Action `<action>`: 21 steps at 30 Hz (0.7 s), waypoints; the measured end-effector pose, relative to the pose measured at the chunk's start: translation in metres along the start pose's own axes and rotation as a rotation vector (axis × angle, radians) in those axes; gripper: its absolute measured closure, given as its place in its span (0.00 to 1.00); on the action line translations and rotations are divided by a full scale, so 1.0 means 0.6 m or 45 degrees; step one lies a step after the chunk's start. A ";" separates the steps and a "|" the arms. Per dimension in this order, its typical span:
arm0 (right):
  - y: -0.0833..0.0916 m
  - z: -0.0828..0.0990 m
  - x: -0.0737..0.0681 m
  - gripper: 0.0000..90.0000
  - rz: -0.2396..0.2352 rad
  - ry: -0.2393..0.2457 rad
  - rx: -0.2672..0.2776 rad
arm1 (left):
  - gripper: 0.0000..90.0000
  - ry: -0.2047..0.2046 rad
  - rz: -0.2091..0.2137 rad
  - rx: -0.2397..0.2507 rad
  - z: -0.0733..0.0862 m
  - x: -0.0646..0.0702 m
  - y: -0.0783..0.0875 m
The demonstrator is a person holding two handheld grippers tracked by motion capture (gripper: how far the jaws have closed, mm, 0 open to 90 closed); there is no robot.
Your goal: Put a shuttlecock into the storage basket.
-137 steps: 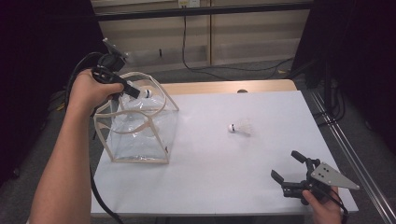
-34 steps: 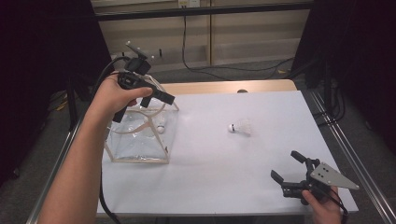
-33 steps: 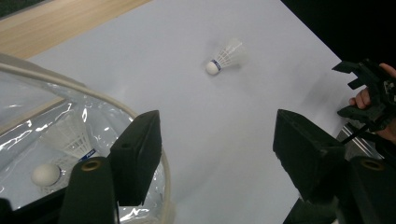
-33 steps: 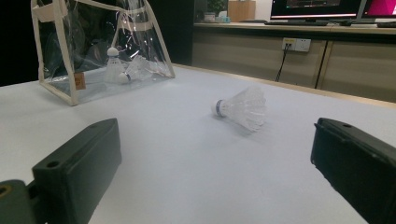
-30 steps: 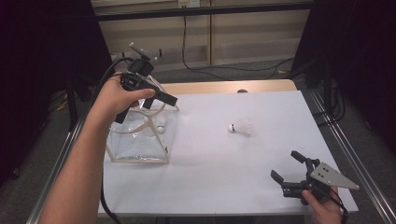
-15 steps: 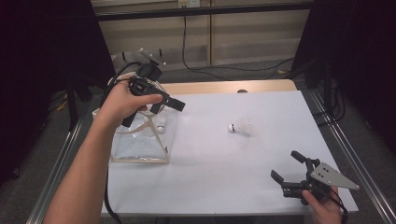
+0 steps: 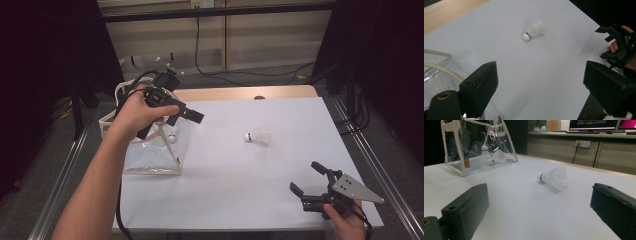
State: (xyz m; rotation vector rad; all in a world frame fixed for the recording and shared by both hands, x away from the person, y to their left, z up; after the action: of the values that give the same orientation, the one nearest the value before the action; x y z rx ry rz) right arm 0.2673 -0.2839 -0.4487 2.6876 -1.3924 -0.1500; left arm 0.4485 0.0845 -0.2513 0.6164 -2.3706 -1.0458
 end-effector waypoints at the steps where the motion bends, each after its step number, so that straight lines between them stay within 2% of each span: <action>1: 0.000 0.000 0.000 0.02 0.000 0.000 0.000 | 0.13 -0.006 0.005 0.001 0.001 0.001 -0.002; 5: 0.000 0.000 0.000 0.02 0.001 0.001 0.000 | 0.13 -0.018 0.010 -0.006 0.003 0.003 -0.009; 8: 0.000 0.000 0.000 0.02 -0.001 0.000 0.000 | 0.13 -0.006 0.020 0.003 0.004 0.005 -0.014; 21: 0.000 0.000 0.000 0.02 -0.001 -0.001 0.000 | 0.13 -0.013 0.026 -0.013 0.014 0.006 -0.032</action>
State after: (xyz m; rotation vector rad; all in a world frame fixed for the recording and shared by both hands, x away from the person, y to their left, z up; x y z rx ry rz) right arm 0.2673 -0.2842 -0.4488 2.6887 -1.3912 -0.1505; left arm 0.4444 0.0753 -0.2704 0.5833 -2.3736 -1.0539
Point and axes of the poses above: each handheld gripper's, and its own axes: y roughly backward along the jaws, z roughly out of its underside, x roughly to its right, the point moved 4 cm from there along -y, roughly forward along the jaws, and after that the axes turned 3 degrees about -z, right-handed, at the moved point
